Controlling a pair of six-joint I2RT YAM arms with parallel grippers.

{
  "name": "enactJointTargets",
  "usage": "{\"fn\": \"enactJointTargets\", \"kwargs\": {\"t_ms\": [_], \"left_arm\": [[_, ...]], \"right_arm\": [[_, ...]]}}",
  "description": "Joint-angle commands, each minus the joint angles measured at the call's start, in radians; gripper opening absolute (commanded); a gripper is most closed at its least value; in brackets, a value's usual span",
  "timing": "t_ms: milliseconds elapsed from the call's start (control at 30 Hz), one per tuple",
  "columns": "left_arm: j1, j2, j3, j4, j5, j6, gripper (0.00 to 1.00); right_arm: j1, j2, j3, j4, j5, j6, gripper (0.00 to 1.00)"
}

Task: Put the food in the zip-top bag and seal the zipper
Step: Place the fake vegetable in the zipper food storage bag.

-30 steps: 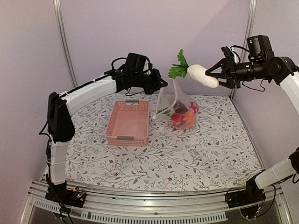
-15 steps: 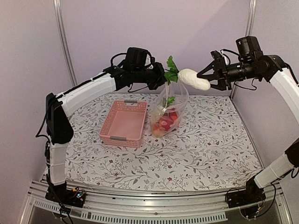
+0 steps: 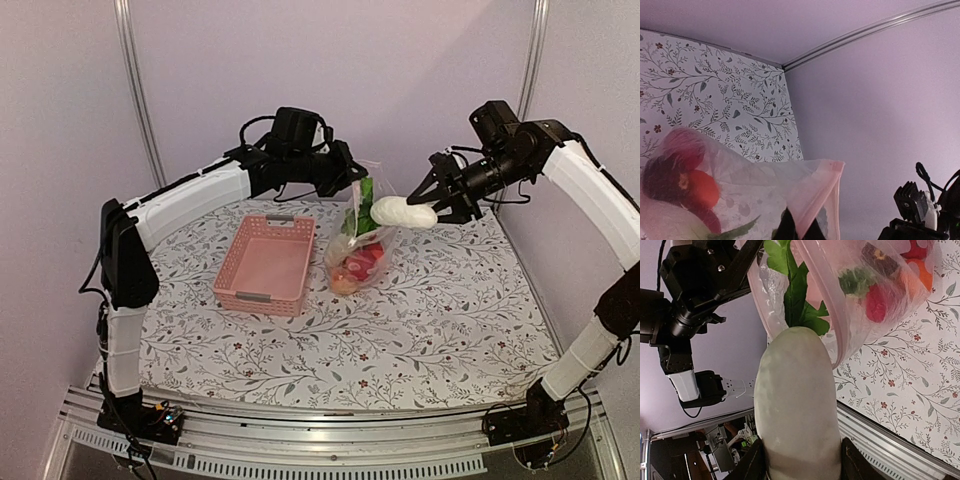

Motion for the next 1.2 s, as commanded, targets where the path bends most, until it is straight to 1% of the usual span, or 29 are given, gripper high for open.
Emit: {"fn": "enactJointTargets", "kwargs": {"t_ms": [0,100,167,267,333,400,467,533,633,667,700,733,833,933,967,1033,1133,1167], "left_arm": [[-0.004,-0.001,0.009,0.036,0.034,0.055,0.0],[-0.022,0.0,0.004,0.076,0.074,0.093,0.01],[-0.036,-0.004,-0.005,0.08,0.076,0.099,0.01],[-0.04,0.0,-0.014,0.092,0.092,0.099,0.01],[-0.039,0.009,0.006,0.086,0.101,0.108,0.01],[-0.039,0.009,0.01,0.084,0.101,0.106,0.01],[-0.039,0.005,0.006,0.091,0.111,0.107,0.01],[-0.037,-0.002,0.001,0.086,0.11,0.12,0.01],[-0.018,-0.027,-0.051,0.116,0.107,0.096,0.01],[-0.009,-0.039,-0.084,0.143,0.117,0.074,0.01],[0.0,-0.049,-0.114,0.17,0.126,0.054,0.01],[0.008,-0.056,-0.146,0.188,0.134,0.037,0.01],[0.026,-0.081,-0.211,0.221,0.134,0.0,0.01],[0.037,-0.084,-0.199,0.223,0.135,0.01,0.01],[0.04,-0.078,-0.184,0.219,0.141,0.016,0.02],[0.039,-0.064,-0.158,0.215,0.166,0.027,0.02],[0.031,-0.047,-0.136,0.214,0.189,0.023,0.02],[0.027,-0.045,-0.131,0.213,0.188,0.029,0.02]], "right_arm": [[0.006,0.034,0.042,-0.053,-0.036,0.046,0.16],[0.006,0.078,0.067,-0.006,-0.031,0.093,0.16],[0.006,0.128,0.091,0.012,0.005,0.12,0.16],[0.007,0.166,0.094,0.085,0.001,0.186,0.16],[0.011,0.178,0.099,0.133,0.01,0.239,0.19],[0.013,0.197,0.116,0.134,0.039,0.263,0.3],[0.018,0.212,0.143,0.13,0.055,0.263,0.39],[0.018,0.216,0.175,0.14,0.055,0.27,0.55],[0.019,0.211,0.246,0.129,0.063,0.279,0.69],[0.019,0.2,0.248,0.141,0.057,0.287,0.71],[0.019,0.185,0.24,0.167,0.048,0.299,0.87],[0.019,0.171,0.234,0.178,0.048,0.316,0.97],[0.02,0.127,0.233,0.154,0.096,0.302,0.99],[0.027,0.101,0.229,0.067,0.238,0.169,0.99],[0.041,0.1,0.224,0.04,0.296,0.086,0.99],[0.078,0.098,0.192,0.02,0.416,-0.031,0.99],[0.109,0.093,0.095,0.066,0.445,-0.152,0.99],[0.111,0.095,0.069,0.088,0.443,-0.165,0.95]]}}
